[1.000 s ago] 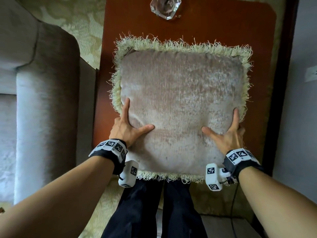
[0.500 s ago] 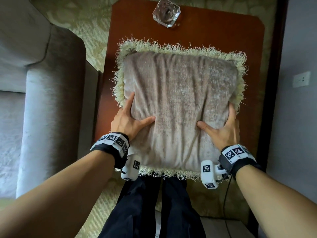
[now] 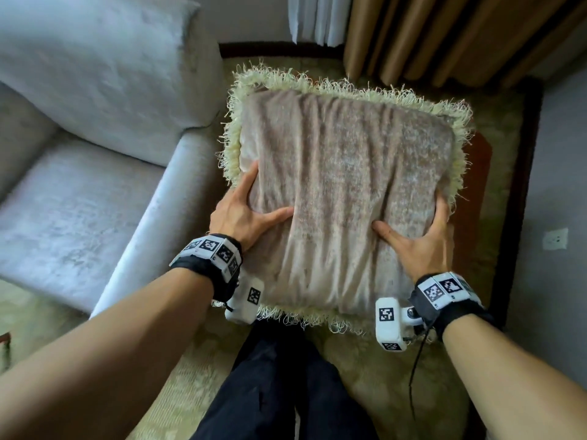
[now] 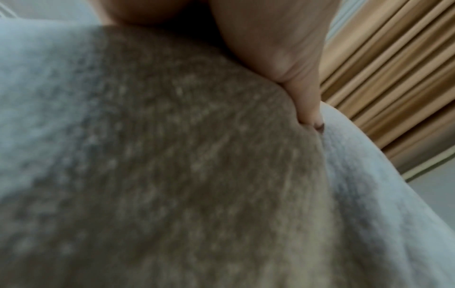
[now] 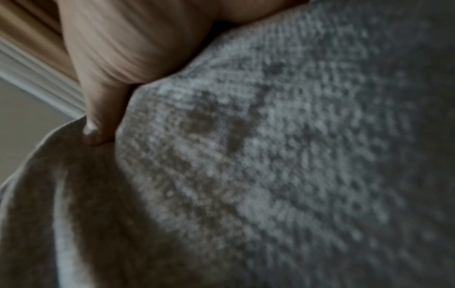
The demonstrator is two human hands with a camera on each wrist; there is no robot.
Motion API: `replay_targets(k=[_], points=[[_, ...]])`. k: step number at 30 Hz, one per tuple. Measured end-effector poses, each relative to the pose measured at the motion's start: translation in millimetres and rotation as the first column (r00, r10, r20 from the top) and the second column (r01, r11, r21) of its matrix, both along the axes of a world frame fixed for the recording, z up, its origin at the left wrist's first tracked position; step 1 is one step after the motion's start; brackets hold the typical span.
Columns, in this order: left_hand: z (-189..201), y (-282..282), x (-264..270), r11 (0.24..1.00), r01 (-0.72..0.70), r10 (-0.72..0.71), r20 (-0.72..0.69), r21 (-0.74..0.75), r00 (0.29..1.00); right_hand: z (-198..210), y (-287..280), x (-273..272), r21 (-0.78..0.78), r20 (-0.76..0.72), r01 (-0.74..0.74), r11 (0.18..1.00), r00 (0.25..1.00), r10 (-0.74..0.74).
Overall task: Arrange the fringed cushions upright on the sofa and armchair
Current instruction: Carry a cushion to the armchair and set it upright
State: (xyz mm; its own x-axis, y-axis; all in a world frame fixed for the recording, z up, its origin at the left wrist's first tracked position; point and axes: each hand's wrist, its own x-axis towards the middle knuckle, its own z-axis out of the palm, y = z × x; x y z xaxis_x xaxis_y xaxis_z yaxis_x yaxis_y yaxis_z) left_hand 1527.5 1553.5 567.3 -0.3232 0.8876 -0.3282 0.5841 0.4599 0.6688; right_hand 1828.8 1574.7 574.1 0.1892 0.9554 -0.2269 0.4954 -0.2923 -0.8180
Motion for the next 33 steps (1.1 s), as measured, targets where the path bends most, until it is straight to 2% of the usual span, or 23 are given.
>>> replay_targets(k=[4,7,15,20,26,33], points=[[49.5,-43.0,-43.1,0.986,-0.133,0.131,0.021,0.105,0.991,39.7,-6.2,-45.3,0.099,-0.003,-0.124,0.987,0.992,0.125],[82.8,-79.7,-83.0,0.967,-0.218,0.226,-0.047,0.135,0.973,65.9,-15.5,-93.0,0.162,-0.023,-0.214,0.963,0.975,0.22],[146.7,-180.8,-214.5,0.902,-0.386,0.413,-0.125,0.195,0.902,119.3,-59.1,-247.4,0.239,-0.075,-0.38,0.894,0.91,0.407],[158.2,-237.4,-325.3,0.864,-0.43,0.47,-0.113,0.26,0.876,127.9,-101.3,-366.0,0.298,-0.047,-0.411,0.862,0.895,0.443],[162.3,-275.5,-464.5,0.861,-0.413,0.461,-0.112,0.298,0.88,122.9,-143.8,-501.7,0.358,0.009,-0.365,0.86,0.922,0.387],[153.1,-272.1,-568.3,0.884,-0.362,0.408,-0.11,0.295,0.906,113.2,-153.6,-590.9,0.355,-0.021,-0.29,0.889,0.948,0.318]])
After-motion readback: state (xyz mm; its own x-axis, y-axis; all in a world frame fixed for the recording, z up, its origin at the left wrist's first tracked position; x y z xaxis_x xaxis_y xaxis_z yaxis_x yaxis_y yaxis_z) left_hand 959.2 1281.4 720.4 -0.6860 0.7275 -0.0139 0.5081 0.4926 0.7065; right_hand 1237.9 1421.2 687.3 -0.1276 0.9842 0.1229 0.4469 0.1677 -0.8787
